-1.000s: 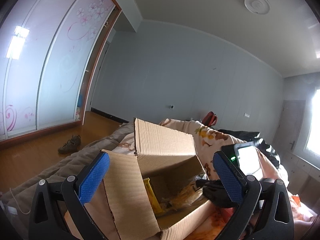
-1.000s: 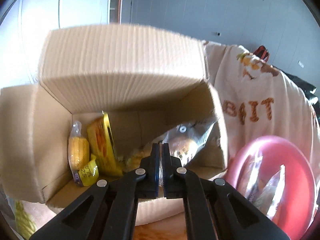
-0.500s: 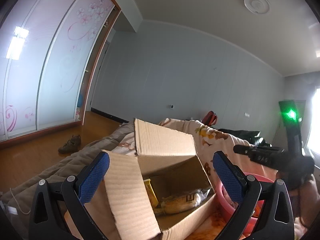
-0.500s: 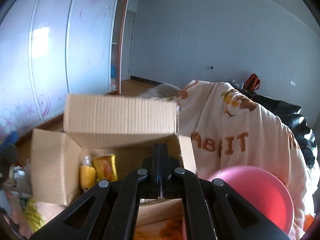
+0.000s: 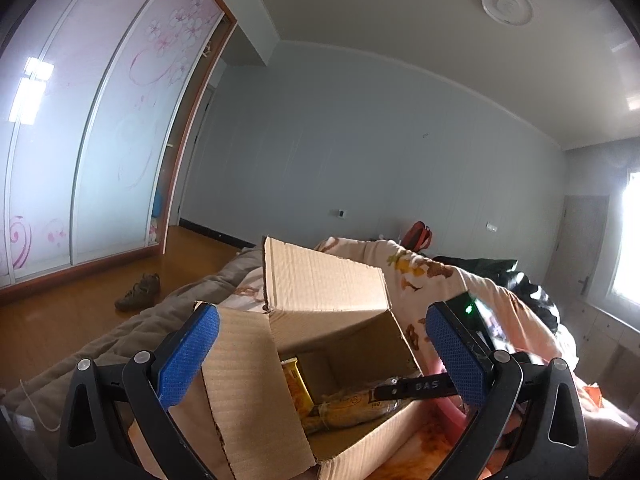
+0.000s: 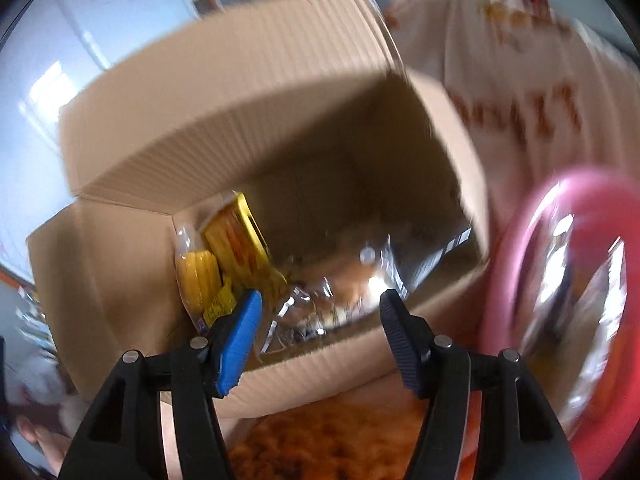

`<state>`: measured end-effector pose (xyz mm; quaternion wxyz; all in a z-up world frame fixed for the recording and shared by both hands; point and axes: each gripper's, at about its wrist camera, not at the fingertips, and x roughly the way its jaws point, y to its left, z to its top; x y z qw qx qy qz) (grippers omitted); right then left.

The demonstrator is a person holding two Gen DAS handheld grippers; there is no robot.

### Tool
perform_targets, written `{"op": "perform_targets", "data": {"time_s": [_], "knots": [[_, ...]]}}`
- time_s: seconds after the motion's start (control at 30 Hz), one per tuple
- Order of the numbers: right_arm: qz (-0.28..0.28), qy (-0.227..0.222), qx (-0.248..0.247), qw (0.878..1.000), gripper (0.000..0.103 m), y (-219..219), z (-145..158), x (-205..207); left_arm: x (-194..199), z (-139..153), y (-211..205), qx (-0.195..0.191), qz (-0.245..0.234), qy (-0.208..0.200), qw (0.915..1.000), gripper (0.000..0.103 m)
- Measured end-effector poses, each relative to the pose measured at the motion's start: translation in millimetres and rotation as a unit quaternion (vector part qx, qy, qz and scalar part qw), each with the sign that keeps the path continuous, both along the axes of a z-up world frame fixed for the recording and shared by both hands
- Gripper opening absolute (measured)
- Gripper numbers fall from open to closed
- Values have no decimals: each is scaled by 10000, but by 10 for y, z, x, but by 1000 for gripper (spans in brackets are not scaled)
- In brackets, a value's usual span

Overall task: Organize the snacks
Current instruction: 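Reach the right gripper into the box and grasp the clear-wrapped round bun, then carry the bun into the pink basin and open the right gripper while the left gripper reaches into the box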

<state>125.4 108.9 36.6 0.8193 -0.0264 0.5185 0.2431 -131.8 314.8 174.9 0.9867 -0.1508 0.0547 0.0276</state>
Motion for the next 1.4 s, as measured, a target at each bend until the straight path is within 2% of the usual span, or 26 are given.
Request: {"op": "perform_targets", "data": {"time_s": [0.17,0.27,0.37,0.4,0.43,0.6,0.73,1.03,1.17,1.33,1.4], "knots": [[-305,298,125,9990,59,22,-157,149,-13,15,30,-54,1,-9,10000,102],[-391,281,-113,9988,68,102,-258,241,-19,23,34,-67,-5,-24,10000,102],[-378,163,-368,9985,69,203,-307,258,-20,10,25,-70,-12,-28,10000,102],[-350,66,-479,9982,63,234,-325,250,-19,9,21,-70,-16,-23,10000,102],[-309,2,-569,9979,62,257,-347,245,-16,6,17,-67,-17,-18,10000,102],[-236,-388,-635,9970,48,255,-352,183,-13,6,4,-56,-10,-27,10000,102],[-241,-688,-578,9957,41,218,-259,85,-17,-4,27,-65,4,-44,10000,102],[-67,-1543,-56,9880,38,-108,348,-346,-24,-12,68,-118,29,-57,9999,102],[-135,-1954,425,9797,38,-496,676,-565,-30,-13,59,-105,26,-62,9999,102],[-609,-2254,1188,9651,38,-1181,903,-798,-7,-20,7,-51,-27,-31,10000,102],[-911,-2408,1196,9589,38,-1401,878,-898,10,-19,-32,-20,-59,5,10000,102]]}}
